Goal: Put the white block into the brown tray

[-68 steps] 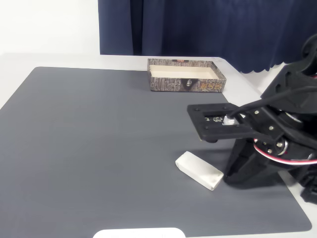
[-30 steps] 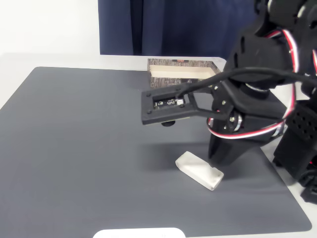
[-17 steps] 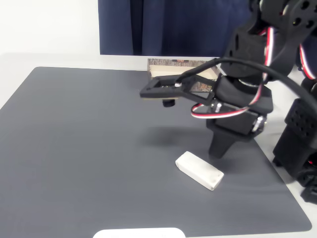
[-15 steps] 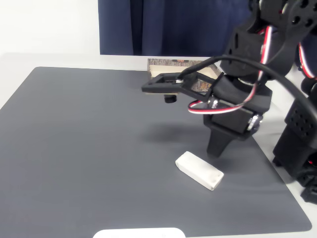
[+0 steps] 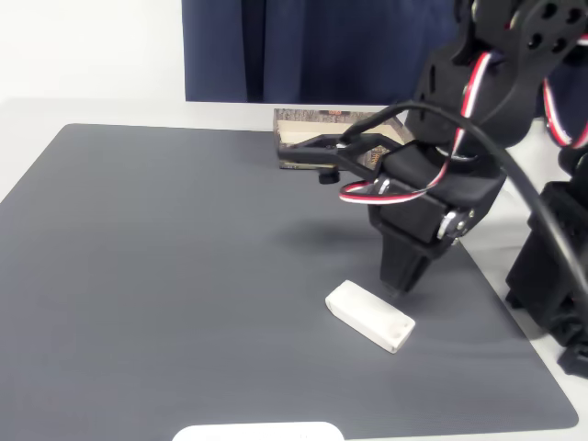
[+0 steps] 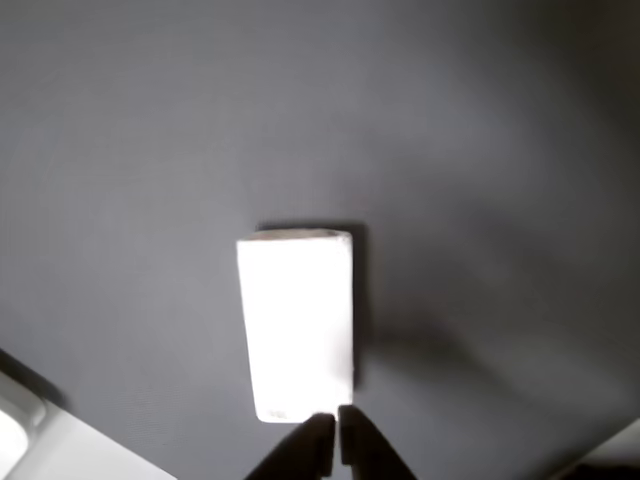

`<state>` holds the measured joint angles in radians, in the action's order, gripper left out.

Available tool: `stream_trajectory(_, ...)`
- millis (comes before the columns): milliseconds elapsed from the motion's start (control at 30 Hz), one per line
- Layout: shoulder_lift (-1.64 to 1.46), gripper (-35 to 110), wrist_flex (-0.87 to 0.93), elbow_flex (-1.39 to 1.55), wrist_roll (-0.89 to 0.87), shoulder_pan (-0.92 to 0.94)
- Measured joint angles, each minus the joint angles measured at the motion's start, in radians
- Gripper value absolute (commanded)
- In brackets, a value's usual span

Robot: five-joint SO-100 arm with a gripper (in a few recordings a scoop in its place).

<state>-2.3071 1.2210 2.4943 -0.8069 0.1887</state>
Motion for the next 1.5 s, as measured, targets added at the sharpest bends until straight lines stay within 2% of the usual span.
stream_trajectory(500,0.034,0,0.009,-0.035,-0.021,0.054)
stream_trajectory(933,0.144,0,0.127,-0.161,0.127,0.084)
stream_trajectory(1367,0.219,0,0.137,-0.215,0.190,0.057)
stream_trajectory(1500,0.221,7,0.161,-0.215,0.192,0.046)
